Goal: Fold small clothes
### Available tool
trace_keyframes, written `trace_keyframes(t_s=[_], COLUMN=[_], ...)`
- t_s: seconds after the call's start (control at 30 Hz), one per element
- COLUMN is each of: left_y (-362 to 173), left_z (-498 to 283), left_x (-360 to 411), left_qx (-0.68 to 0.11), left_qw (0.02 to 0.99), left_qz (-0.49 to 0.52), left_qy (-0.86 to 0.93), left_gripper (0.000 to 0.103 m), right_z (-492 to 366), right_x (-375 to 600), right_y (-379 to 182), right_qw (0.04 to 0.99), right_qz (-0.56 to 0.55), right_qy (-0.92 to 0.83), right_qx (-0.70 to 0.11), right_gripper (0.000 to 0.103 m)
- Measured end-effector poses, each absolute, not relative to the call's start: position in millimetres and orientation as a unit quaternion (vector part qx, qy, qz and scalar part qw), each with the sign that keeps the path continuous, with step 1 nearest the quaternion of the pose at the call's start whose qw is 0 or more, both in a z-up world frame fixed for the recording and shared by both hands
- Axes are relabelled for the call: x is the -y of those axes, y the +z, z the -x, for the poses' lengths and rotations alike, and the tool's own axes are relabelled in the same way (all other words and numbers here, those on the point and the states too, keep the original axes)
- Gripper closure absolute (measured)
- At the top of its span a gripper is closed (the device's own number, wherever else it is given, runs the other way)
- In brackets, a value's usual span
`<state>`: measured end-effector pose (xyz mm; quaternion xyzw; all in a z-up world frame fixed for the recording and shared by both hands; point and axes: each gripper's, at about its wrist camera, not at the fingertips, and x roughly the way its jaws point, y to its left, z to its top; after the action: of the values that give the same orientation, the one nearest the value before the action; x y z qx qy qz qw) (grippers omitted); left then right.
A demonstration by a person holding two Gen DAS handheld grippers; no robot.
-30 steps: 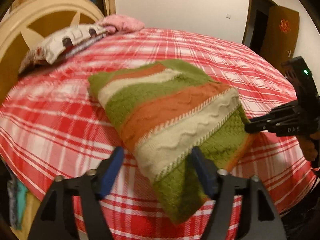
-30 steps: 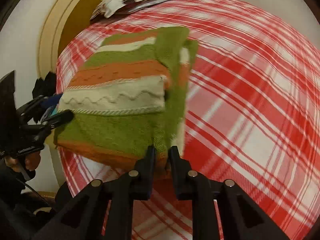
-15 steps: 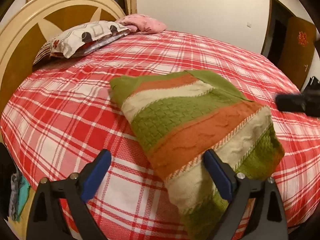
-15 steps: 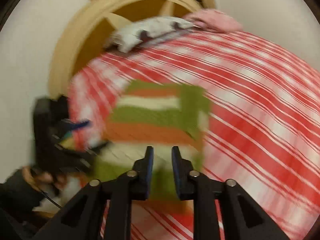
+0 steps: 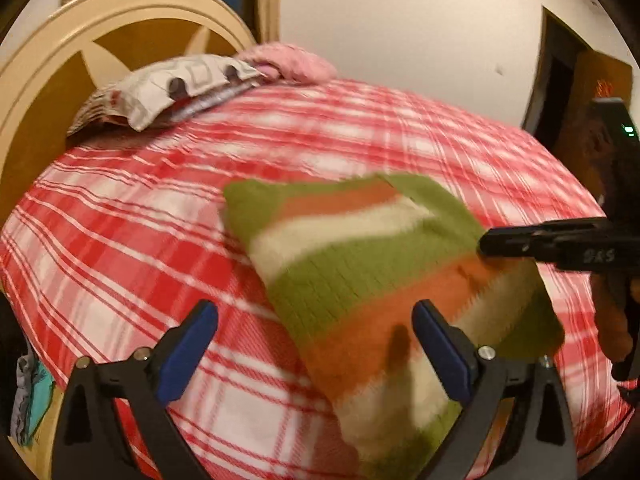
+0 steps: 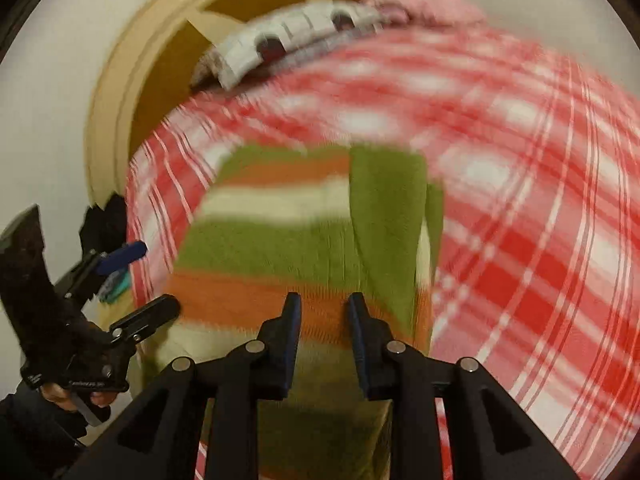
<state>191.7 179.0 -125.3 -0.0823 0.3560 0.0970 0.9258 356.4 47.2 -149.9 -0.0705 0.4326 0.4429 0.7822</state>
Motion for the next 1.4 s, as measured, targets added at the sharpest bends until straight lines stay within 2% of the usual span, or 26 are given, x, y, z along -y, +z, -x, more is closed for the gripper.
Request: trace_keyframes(t_s=[0.1,0.23,0.37,0.43,0.5,0.53,0.8,1.07,1.4], left_y=[-140,-157,-146,-137,-128,-122,-75,-45,-38], left_z=[-208,-212,-197,-184,-171,-164,-105,-86,-77], left_x=[-189,-195,-193,-187,-186,-185,-163,-144,-126], left_qx=[-0.382,-0.396,-0.388,-0.381,-0.375,-0.37,-0.318,-0.275,-0.265], left_qw=[0.913,0.905,0.908,0.912,0.915,0.917,0.939,0.956,0.96], left_qz=[0.087,0.111,0.108,0.092,0.089,0.089,0.072,0.071,0.061], left_qy=[0.112,0.108,0.115,0.122,0.122,0.122,0.108,0.077,0.063], left_gripper=[0.001,0.0,0.0,0.0,0.0,0.0,0.0,0.0,0.0], right_z=[-374,-409,-404,-389,-373,-368,-284,-211,-182], right_x=[-60,-82,-65,-52,-35,-27,36,66,87], right_y=[-141,-186,-176,-164,-155,-151,-115,-77,-51], right_qw=[0.777,0.774,0.783,0.801,0.813,0.817,0.866,0.905,0.921], right_qz=[0.037,0.071,0.03,0.041,0.033,0.025,0.008,0.047,0.042], right_qy=[0.459,0.392,0.399,0.391,0.382,0.38,0.346,0.317,0.304], right_qx=[-0.43,-0.493,-0.476,-0.452,-0.438,-0.433,-0.362,-0.279,-0.238], right_gripper=[0.078,0.078,0.078,0.072,0.052,0.051,0.051,0.051,0.05])
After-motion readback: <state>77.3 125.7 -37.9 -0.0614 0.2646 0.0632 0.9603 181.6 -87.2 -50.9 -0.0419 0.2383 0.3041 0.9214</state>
